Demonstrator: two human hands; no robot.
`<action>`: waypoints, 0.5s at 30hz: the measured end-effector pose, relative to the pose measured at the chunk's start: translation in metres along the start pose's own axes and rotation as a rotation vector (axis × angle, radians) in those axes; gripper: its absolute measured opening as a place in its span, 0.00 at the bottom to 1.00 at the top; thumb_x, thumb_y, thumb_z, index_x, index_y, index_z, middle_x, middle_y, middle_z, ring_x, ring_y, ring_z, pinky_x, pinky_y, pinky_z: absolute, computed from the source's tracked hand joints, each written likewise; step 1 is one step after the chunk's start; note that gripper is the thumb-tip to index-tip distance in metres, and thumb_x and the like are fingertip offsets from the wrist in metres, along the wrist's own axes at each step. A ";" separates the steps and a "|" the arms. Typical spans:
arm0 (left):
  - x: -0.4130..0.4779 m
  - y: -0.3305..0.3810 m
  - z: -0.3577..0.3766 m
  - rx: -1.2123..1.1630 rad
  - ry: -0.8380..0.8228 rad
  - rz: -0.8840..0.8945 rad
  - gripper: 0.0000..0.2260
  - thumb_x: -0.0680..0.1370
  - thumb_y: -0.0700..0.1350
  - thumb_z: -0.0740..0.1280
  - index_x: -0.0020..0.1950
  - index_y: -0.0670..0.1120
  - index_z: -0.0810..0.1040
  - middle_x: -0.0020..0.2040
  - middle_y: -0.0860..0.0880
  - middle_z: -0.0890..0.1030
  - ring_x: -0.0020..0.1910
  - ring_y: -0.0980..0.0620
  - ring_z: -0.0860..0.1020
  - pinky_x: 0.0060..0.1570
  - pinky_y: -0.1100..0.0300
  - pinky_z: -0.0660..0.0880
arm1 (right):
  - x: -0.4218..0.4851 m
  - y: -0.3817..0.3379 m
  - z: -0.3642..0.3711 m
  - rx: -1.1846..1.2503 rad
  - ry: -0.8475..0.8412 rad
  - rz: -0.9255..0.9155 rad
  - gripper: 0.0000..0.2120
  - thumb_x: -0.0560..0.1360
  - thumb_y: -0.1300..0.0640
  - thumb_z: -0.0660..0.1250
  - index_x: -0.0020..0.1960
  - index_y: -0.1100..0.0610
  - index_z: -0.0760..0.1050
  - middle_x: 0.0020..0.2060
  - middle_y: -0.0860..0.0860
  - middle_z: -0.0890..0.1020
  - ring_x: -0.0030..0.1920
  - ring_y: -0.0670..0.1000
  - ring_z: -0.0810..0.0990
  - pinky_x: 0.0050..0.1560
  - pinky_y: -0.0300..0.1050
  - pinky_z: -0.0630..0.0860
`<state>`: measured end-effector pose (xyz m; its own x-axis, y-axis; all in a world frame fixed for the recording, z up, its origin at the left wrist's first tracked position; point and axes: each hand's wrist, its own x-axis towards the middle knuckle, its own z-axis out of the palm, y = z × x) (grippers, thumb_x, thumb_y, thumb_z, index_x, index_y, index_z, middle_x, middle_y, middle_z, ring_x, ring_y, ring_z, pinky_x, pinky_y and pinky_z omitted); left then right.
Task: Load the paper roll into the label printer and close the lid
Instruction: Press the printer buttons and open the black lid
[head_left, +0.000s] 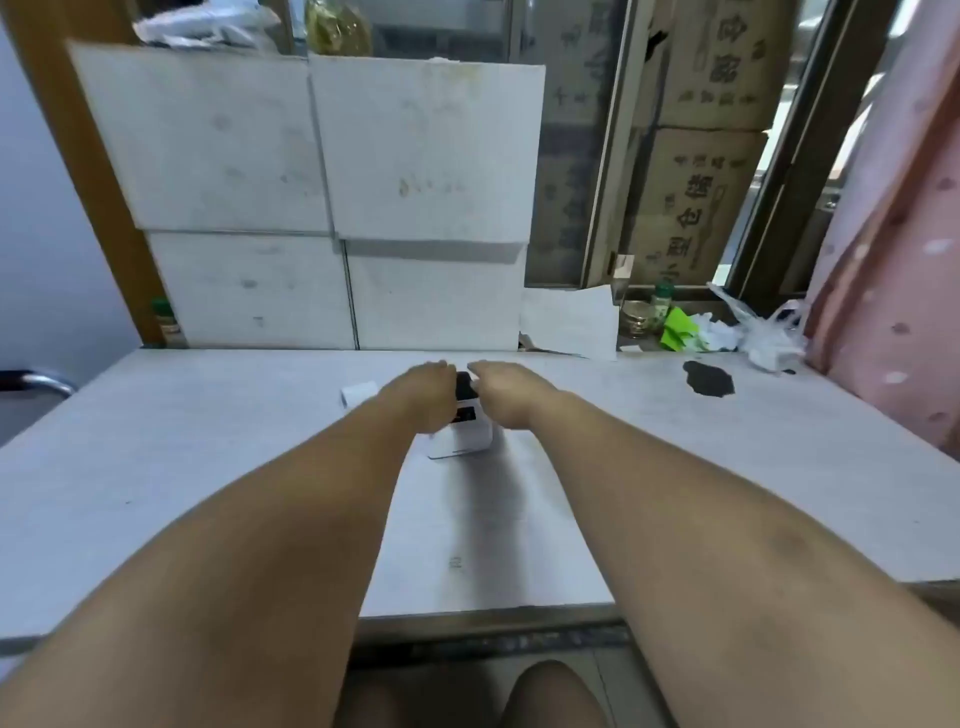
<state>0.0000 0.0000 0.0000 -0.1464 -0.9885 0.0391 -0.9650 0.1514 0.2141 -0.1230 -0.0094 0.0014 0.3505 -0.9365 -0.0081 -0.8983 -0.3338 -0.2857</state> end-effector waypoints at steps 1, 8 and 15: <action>-0.003 -0.002 0.003 0.003 -0.005 0.001 0.14 0.76 0.35 0.55 0.61 0.39 0.70 0.61 0.40 0.74 0.59 0.41 0.73 0.49 0.55 0.68 | -0.001 0.000 0.006 -0.002 0.006 0.020 0.20 0.78 0.65 0.54 0.69 0.60 0.68 0.66 0.57 0.74 0.67 0.59 0.73 0.65 0.52 0.70; 0.001 -0.027 0.036 -0.097 0.042 -0.001 0.14 0.79 0.42 0.55 0.61 0.39 0.71 0.63 0.42 0.72 0.61 0.41 0.72 0.58 0.51 0.70 | -0.002 0.002 0.033 0.058 0.078 0.067 0.24 0.76 0.67 0.54 0.71 0.59 0.68 0.67 0.56 0.75 0.67 0.57 0.73 0.64 0.49 0.72; -0.002 -0.029 0.071 -0.565 0.135 -0.105 0.26 0.76 0.48 0.62 0.74 0.46 0.61 0.76 0.48 0.58 0.73 0.49 0.62 0.68 0.60 0.61 | -0.002 0.009 0.051 0.409 0.196 0.170 0.25 0.74 0.70 0.53 0.70 0.58 0.71 0.66 0.56 0.76 0.66 0.56 0.74 0.64 0.45 0.71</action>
<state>0.0132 -0.0029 -0.0758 0.0081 -0.9943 0.1060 -0.7019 0.0698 0.7088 -0.1185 -0.0049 -0.0506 0.1161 -0.9898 0.0819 -0.7469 -0.1414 -0.6497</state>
